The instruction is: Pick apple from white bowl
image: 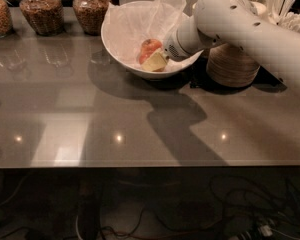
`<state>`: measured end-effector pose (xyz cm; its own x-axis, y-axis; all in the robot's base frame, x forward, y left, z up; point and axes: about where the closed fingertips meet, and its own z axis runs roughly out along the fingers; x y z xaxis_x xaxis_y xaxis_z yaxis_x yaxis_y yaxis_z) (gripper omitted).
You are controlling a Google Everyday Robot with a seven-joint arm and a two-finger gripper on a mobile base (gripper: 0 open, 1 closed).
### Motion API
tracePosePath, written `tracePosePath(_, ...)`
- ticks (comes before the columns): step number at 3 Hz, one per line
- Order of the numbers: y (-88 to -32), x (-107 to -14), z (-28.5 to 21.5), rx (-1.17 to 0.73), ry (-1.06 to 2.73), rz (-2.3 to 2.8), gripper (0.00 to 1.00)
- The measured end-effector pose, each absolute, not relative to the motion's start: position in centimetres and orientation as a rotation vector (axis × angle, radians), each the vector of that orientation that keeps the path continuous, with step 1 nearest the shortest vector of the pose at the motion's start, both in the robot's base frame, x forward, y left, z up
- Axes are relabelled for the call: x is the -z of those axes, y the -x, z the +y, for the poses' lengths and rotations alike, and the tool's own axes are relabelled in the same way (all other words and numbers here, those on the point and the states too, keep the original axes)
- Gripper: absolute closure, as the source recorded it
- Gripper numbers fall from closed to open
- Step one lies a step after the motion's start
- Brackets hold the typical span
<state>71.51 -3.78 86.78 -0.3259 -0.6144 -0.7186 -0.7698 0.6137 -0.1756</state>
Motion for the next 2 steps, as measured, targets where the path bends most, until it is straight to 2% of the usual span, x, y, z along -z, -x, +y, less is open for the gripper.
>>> tracePosePath(1,-71.66,-86.07,-3.66,-0.267,1.088,2.075,0.48)
tracePosePath(2,-71.64,-86.1,-3.66,-0.267,1.088,2.074,0.67)
